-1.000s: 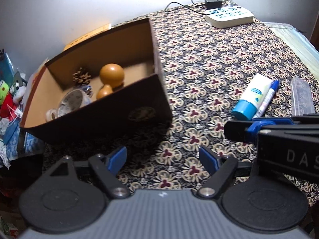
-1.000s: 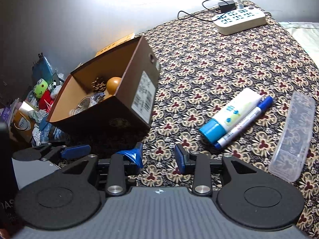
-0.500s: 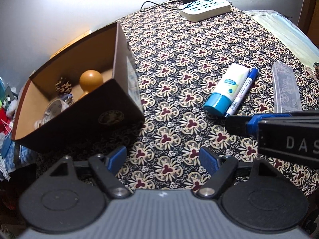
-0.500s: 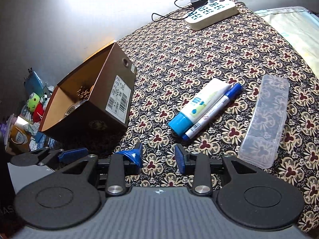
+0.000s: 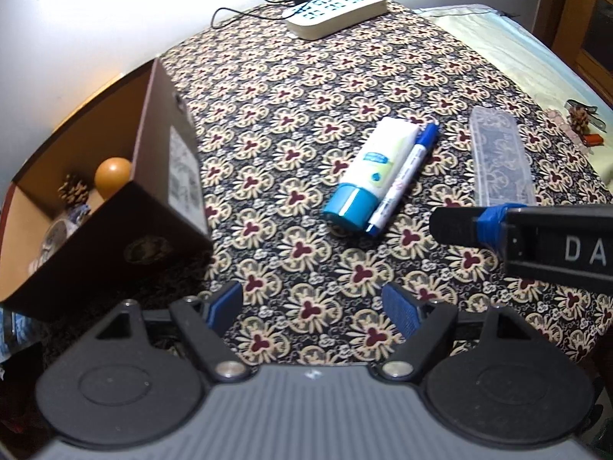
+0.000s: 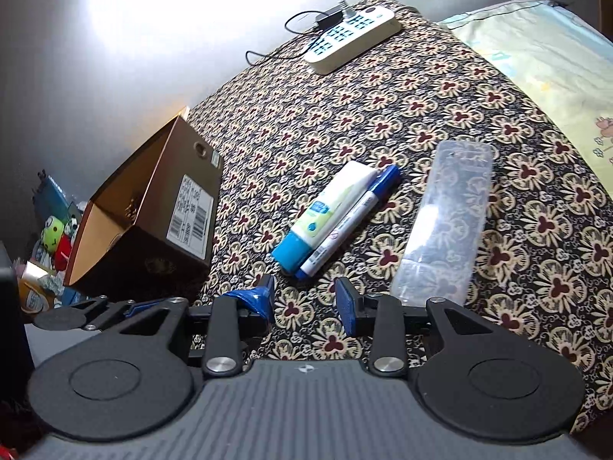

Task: Organize rigid objects
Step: 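Grasp the clear plastic case with the right gripper, then lift the clear case and carry it over the cardboard box, then lower the clear case into the box and open the right gripper, then withdraw the right gripper from the box toward the blue marker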

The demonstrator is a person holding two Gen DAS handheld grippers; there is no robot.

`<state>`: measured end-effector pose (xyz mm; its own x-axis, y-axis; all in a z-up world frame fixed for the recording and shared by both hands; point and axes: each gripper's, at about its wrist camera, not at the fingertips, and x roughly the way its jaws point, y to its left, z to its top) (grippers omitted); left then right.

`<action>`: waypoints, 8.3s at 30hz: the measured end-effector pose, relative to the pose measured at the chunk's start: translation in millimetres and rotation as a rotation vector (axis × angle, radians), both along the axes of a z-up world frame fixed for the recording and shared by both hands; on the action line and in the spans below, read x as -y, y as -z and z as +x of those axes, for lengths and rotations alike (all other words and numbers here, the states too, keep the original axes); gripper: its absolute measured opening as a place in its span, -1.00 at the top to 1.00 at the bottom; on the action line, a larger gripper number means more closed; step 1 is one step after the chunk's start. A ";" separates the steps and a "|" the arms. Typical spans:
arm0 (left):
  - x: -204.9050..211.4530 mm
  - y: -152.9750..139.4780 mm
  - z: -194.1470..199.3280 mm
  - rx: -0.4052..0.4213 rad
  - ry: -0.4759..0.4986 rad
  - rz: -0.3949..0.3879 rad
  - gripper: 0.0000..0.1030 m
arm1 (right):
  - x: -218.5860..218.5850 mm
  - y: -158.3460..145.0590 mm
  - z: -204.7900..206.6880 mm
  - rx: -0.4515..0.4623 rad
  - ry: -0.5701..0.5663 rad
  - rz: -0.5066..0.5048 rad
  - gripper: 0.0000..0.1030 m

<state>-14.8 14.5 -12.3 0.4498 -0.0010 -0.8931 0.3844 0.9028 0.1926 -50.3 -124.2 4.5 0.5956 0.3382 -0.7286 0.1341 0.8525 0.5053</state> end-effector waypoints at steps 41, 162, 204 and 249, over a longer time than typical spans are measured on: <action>113.3 55.2 57.9 -0.249 0.346 -0.298 -0.66 | 106.8 56.6 23.6 -0.100 0.264 0.155 0.65; -206.2 3.1 183.6 -0.013 -0.061 -0.352 -0.27 | -215.2 -13.8 191.1 0.149 -0.154 -0.109 0.70; -230.0 -49.5 120.4 0.139 -0.211 -0.191 -0.46 | -214.6 -45.4 133.4 0.201 -0.127 -0.100 0.63; -135.0 -33.5 19.2 0.102 -0.280 -0.072 -0.49 | -126.6 -25.2 44.4 0.124 -0.194 -0.030 0.63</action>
<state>4.4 149.5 21.2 0.5288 0.0738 -0.8455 0.1004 0.9838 0.1487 -5.9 2.4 29.7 0.6071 0.4345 -0.6653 -0.0954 0.8711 0.4818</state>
